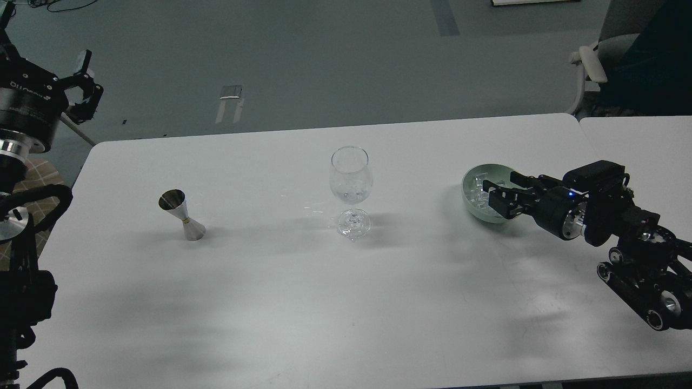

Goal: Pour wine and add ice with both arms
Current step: 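Reach the right gripper into the green bowl and grasp ice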

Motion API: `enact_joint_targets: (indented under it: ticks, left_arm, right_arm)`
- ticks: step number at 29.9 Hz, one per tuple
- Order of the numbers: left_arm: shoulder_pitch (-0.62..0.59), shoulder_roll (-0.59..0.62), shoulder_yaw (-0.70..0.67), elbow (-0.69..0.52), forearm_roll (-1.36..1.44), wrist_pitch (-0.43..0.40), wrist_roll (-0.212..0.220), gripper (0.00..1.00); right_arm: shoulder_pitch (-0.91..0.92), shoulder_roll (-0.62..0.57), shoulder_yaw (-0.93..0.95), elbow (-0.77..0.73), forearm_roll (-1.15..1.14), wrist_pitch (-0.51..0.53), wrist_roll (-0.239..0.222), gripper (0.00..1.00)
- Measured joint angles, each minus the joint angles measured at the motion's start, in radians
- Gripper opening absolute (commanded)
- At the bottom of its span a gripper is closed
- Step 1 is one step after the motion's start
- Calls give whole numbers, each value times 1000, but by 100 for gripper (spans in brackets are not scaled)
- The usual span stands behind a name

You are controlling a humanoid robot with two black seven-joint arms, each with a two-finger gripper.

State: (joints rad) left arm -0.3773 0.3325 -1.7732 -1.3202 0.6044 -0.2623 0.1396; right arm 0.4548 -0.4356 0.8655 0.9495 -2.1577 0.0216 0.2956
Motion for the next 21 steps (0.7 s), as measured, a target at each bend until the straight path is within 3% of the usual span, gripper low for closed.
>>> enact_joint_targets:
  ticks: [11, 21]
  left_arm:
    - [-6, 1, -1, 2, 0, 0, -1, 98]
    - [-12, 3, -2, 3, 0, 0, -2, 98]
  right_arm:
    - [8, -2, -4, 0, -1, 31, -13, 57]
    - [20, 0, -7, -27, -5, 48, -14, 57]
